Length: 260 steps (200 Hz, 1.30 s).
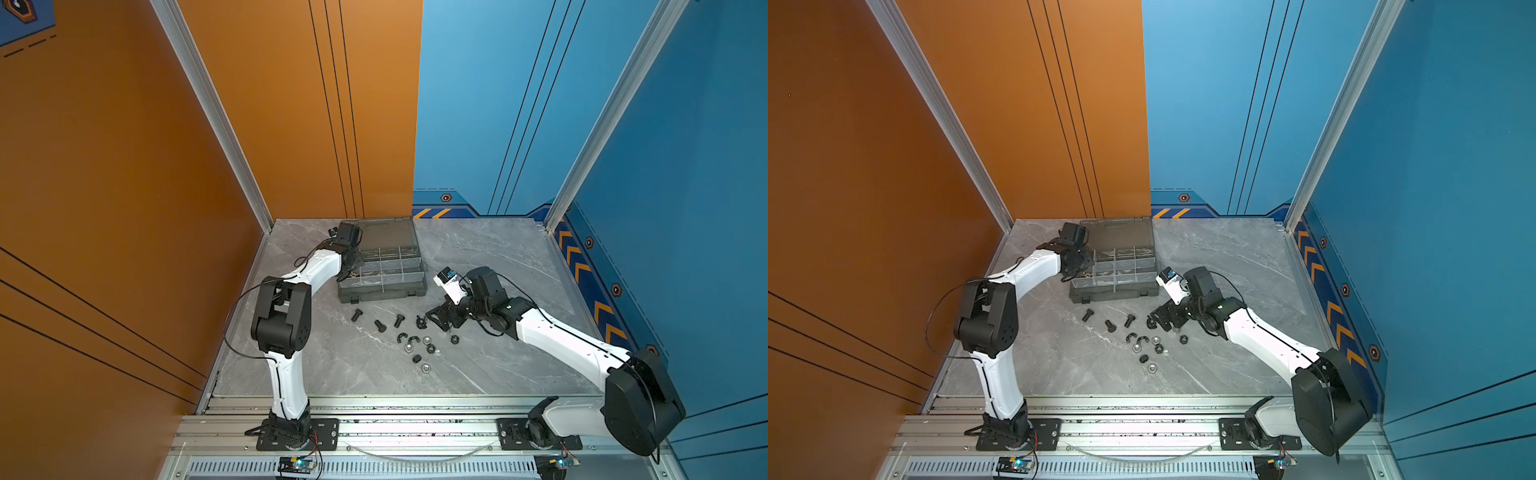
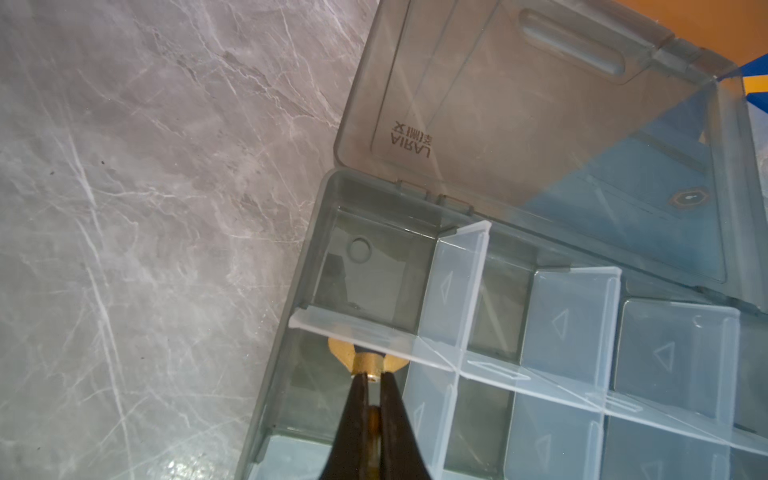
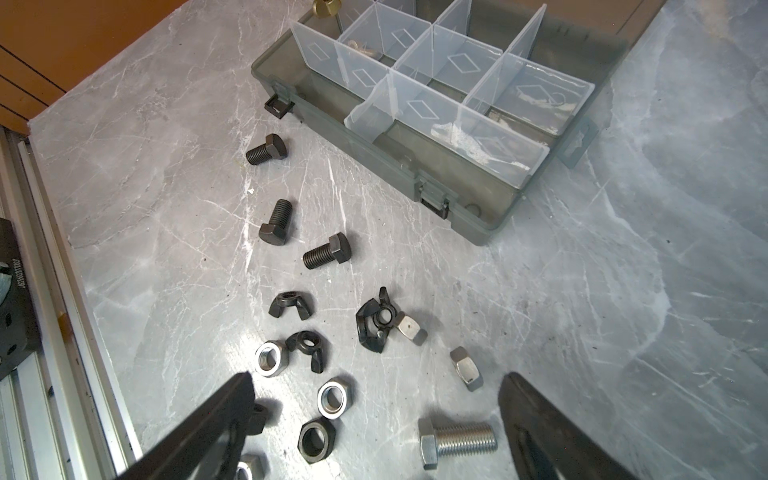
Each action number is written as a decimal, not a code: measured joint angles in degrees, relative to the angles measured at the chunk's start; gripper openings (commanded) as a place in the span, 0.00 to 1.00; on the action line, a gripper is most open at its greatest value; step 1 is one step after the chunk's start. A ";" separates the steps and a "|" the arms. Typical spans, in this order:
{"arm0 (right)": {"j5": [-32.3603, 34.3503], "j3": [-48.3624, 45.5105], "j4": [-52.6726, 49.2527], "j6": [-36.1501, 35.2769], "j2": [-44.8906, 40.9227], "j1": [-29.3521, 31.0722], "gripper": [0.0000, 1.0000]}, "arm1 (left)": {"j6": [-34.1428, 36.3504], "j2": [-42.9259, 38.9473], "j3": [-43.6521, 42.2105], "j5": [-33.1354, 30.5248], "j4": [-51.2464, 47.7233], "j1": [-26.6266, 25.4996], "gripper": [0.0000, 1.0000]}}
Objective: Sort the screws and nuts into containers
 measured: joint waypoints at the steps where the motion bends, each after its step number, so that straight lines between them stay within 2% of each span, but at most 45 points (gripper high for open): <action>1: 0.00 0.00 0.00 0.00 0.00 0.00 0.95 | 0.02 0.02 0.00 0.00 0.02 0.00 0.17; 31: 0.00 0.00 0.00 0.00 0.00 0.00 0.95 | -0.59 0.11 0.00 0.00 0.66 0.04 0.33; 63: 0.00 0.00 0.00 0.00 0.00 0.00 0.95 | -1.07 0.09 0.00 0.04 0.66 0.42 0.44; 102: 0.00 0.00 -0.02 0.00 -0.11 0.00 0.95 | -1.09 -0.87 -0.33 0.92 0.63 0.61 0.50; 140: 0.02 0.00 -0.04 -0.02 -0.17 0.00 0.96 | -0.44 -7.76 -4.57 2.43 0.63 -0.76 0.59; 182: 0.04 0.00 -0.17 -0.02 -0.17 0.00 0.96 | -0.72 -17.57 -12.92 5.68 0.74 -4.57 0.63; 222: 0.04 0.37 -0.61 -0.07 0.31 0.07 0.95 | -2.80 -23.41 -21.49 7.17 0.52 -9.33 0.73; 260: 0.04 1.07 -1.60 -0.26 1.79 0.15 0.95 | -3.76 -26.77 -26.69 6.99 0.61 -17.03 0.76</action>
